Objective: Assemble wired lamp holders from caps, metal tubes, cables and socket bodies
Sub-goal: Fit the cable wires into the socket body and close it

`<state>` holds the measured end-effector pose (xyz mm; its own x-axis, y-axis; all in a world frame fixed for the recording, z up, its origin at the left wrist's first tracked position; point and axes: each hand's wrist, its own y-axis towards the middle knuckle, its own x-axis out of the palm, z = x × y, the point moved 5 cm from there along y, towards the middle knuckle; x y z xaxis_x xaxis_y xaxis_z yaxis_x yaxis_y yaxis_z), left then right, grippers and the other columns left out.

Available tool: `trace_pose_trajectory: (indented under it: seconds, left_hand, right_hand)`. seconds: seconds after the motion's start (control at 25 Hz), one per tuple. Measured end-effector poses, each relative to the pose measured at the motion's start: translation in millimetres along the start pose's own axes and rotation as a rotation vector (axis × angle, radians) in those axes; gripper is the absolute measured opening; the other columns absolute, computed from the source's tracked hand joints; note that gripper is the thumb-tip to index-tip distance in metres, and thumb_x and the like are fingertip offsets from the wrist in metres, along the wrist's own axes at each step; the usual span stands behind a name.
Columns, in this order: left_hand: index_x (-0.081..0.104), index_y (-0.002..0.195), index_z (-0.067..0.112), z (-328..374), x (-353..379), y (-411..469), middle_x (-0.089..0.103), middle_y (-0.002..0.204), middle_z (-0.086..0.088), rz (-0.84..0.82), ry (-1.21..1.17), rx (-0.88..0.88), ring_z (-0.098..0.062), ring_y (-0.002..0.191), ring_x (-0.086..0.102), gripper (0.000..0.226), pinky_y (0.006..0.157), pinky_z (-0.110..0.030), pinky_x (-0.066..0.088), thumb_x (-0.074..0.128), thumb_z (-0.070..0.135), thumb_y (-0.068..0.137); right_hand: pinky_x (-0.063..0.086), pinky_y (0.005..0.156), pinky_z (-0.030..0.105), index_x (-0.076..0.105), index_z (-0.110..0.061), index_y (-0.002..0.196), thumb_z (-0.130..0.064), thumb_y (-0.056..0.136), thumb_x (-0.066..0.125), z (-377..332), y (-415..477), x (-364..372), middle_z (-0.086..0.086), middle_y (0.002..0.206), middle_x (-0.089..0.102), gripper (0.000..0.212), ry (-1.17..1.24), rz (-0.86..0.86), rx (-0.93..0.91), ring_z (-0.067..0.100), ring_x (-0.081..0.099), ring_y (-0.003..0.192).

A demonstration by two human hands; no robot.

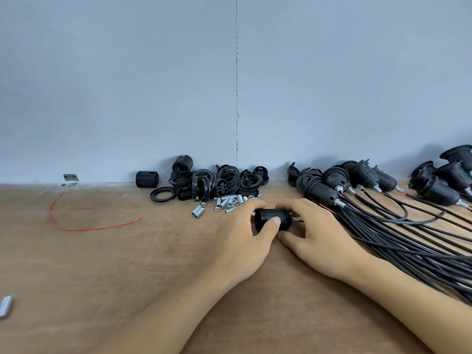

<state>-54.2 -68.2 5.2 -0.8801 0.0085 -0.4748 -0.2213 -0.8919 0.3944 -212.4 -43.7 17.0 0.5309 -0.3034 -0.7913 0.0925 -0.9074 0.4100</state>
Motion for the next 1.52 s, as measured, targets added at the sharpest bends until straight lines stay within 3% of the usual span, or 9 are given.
trace_pose_trajectory:
  seconds: [0.12,0.28,0.44,0.64,0.76,0.88,1.04,1.2,1.52]
  left_hand:
    - [0.066,0.122,0.029,-7.8,-7.3,7.4,0.069,0.11,0.018,0.037,0.032,-0.023,0.002,0.101,0.062,0.027,0.095,-0.026,0.05,0.063,0.035,0.097]
    - [0.066,0.126,0.034,-11.1,-9.4,10.8,0.063,0.1,0.026,-0.019,0.128,0.021,0.016,0.09,0.056,0.037,0.079,0.004,0.036,0.07,0.037,0.089]
    - [0.065,0.114,0.037,-8.8,-7.5,8.5,0.059,0.088,0.027,-0.039,0.163,0.064,0.012,0.092,0.054,0.032,0.073,0.001,0.036,0.075,0.04,0.083]
    - [0.066,0.105,0.032,-8.6,-5.9,11.5,0.062,0.081,0.022,-0.034,0.136,0.066,0.012,0.088,0.055,0.025,0.067,-0.003,0.039,0.074,0.041,0.083]
    - [0.064,0.093,0.034,-9.6,-6.2,12.8,0.06,0.07,0.02,-0.043,0.095,0.059,0.012,0.081,0.056,0.016,0.066,-0.004,0.039,0.075,0.039,0.082]
    - [0.056,0.083,0.04,-8.3,-7.5,12.5,0.059,0.077,0.034,-0.065,0.085,0.092,0.009,0.078,0.056,0.019,0.066,-0.004,0.038,0.074,0.037,0.082]
    - [0.056,0.084,0.041,-8.4,-8.1,11.3,0.058,0.08,0.041,-0.065,0.039,0.127,0.009,0.078,0.057,0.021,0.069,-0.003,0.039,0.074,0.031,0.082]
    - [0.06,0.087,0.038,-9.6,-7.0,11.7,0.059,0.08,0.037,-0.075,0.004,0.133,0.008,0.078,0.057,0.014,0.068,-0.004,0.039,0.072,0.031,0.082]
    - [0.064,0.109,0.028,-16.4,-4.7,11.7,0.065,0.091,0.018,-0.103,0.042,0.051,0.008,0.09,0.057,0.028,0.073,-0.002,0.04,0.074,0.038,0.085]
  right_hand:
    - [0.044,0.094,0.031,0.06,-0.03,0.122,-0.03,0.084,0.073,-1.3,-0.2,1.5,-0.013,0.107,0.061,0.04,-0.045,-0.015,-0.011,0.009,0.055,0.105]
    - [0.045,0.097,0.031,0.063,-0.029,0.124,-0.028,0.089,0.067,-0.2,1.6,0.8,-0.016,0.112,0.063,0.035,0.05,0.0,0.015,0.006,0.057,0.108]
    - [0.048,0.097,0.031,0.068,-0.028,0.117,-0.019,0.099,0.053,0.7,7.3,-2.6,-0.013,0.114,0.066,0.025,0.209,0.114,0.091,0.0,0.06,0.104]
    - [0.042,0.074,0.006,0.069,-0.035,0.096,-0.029,0.097,0.058,-17.0,27.9,0.2,-0.02,0.097,0.067,0.013,0.221,0.207,0.068,-0.008,0.059,0.089]
    - [0.047,0.078,0.019,0.073,-0.026,0.1,-0.028,0.097,0.057,-27.9,69.4,11.7,-0.015,0.087,0.07,0.017,0.179,0.181,0.131,0.003,0.063,0.086]
    - [0.051,0.079,0.034,0.072,-0.02,0.099,-0.03,0.096,0.056,-39.2,114.3,27.3,-0.004,0.095,0.071,0.019,0.095,0.149,0.215,0.021,0.064,0.095]
    - [0.028,0.052,0.027,0.043,-0.015,0.066,-0.031,0.092,0.054,-42.7,148.7,47.7,0.003,0.076,0.047,0.032,-0.116,0.026,0.32,0.031,0.049,0.075]
    - [0.032,0.053,0.027,0.052,-0.013,0.072,-0.017,0.084,0.057,-35.7,154.7,53.4,0.007,0.077,0.051,0.013,-0.055,0.034,0.392,0.031,0.049,0.07]
    - [0.025,0.051,0.029,0.041,-0.01,0.057,-0.007,0.077,0.049,-33.2,140.1,23.8,0.005,0.054,0.033,0.022,0.162,0.219,0.334,0.025,0.027,0.057]
